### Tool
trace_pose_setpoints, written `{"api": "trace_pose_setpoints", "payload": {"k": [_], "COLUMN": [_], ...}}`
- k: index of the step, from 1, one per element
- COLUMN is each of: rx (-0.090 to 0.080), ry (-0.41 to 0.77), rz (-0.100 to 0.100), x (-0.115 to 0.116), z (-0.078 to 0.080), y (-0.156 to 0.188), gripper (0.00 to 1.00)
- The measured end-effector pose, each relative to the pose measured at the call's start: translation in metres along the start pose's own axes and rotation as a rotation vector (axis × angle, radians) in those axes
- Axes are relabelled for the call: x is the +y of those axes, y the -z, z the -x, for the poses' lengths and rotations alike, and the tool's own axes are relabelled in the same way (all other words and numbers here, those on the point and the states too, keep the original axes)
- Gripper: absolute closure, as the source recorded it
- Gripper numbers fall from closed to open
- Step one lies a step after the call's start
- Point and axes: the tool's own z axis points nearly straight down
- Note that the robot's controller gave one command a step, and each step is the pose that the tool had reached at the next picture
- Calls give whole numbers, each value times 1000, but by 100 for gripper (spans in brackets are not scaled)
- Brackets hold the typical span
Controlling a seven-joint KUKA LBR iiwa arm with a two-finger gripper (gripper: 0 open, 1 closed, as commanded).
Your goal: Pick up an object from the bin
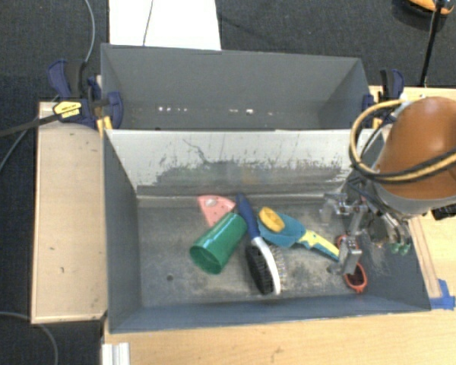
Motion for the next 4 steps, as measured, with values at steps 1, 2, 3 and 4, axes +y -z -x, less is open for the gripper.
{"api": "trace_pose_setpoints", "payload": {"k": [1, 2, 3, 4], "rx": [-8, -15, -11, -11], "ry": [1, 21, 154, 155], "rz": [-1, -2, -1, -2], "x": [0, -6, 5, 5], "z": [1, 13, 28, 28], "y": [4, -37, -59, -59], "gripper": [0, 0, 100, 0]}}
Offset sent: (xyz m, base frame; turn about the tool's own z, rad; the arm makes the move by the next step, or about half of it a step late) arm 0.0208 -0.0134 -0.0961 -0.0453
